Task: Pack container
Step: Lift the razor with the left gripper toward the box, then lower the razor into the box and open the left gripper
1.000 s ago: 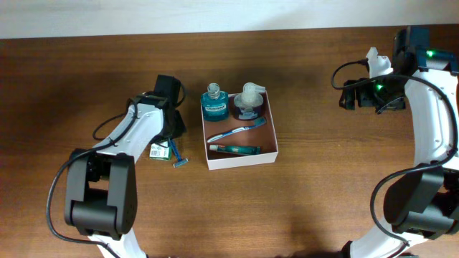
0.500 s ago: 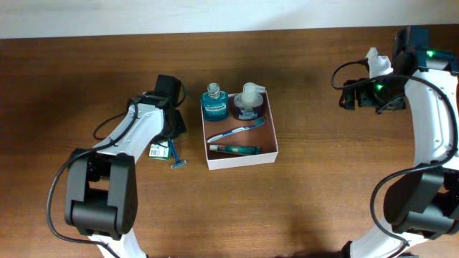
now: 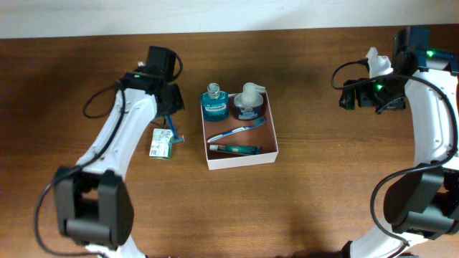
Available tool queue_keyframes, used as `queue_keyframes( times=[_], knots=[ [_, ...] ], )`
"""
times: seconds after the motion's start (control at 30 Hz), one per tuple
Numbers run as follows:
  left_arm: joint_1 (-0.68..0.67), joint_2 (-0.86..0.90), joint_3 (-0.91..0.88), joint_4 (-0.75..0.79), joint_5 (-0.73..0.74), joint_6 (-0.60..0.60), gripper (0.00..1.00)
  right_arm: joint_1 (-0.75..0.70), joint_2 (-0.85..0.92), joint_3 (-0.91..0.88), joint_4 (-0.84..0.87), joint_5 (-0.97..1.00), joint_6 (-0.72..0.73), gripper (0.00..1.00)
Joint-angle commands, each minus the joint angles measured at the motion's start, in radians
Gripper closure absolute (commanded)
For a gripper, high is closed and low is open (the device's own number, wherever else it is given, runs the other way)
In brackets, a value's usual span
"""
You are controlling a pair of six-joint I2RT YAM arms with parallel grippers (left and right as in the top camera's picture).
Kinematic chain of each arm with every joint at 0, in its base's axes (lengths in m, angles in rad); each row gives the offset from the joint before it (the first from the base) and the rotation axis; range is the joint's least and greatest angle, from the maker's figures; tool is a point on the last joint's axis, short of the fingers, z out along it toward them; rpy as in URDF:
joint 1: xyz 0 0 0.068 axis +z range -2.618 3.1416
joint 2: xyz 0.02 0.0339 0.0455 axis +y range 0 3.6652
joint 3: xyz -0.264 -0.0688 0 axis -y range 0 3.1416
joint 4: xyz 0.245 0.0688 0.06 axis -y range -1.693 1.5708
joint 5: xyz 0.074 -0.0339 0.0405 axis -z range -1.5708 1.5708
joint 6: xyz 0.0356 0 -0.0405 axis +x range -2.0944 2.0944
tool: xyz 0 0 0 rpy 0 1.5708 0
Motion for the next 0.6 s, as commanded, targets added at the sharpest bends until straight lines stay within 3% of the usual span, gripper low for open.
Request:
queue_keyframes(
  times=[0.0, 0.33, 0.57],
  knots=[
    [-0.027, -0.093, 0.029, -0.003, 0.018, 0.018, 0.99, -0.006, -0.021, 0.011, 0.000, 0.006, 0.005, 0.02],
    [-0.136, -0.137, 0.029, 0.030, 0.036, 0.026, 0.99, -0.006, -0.021, 0.011, 0.000, 0.006, 0.005, 0.02],
    [-0.250, -0.137, 0.029, 0.145, 0.132, 0.183, 0.99, -0.006, -0.021, 0.011, 0.000, 0.006, 0.005, 0.02]
  ],
)
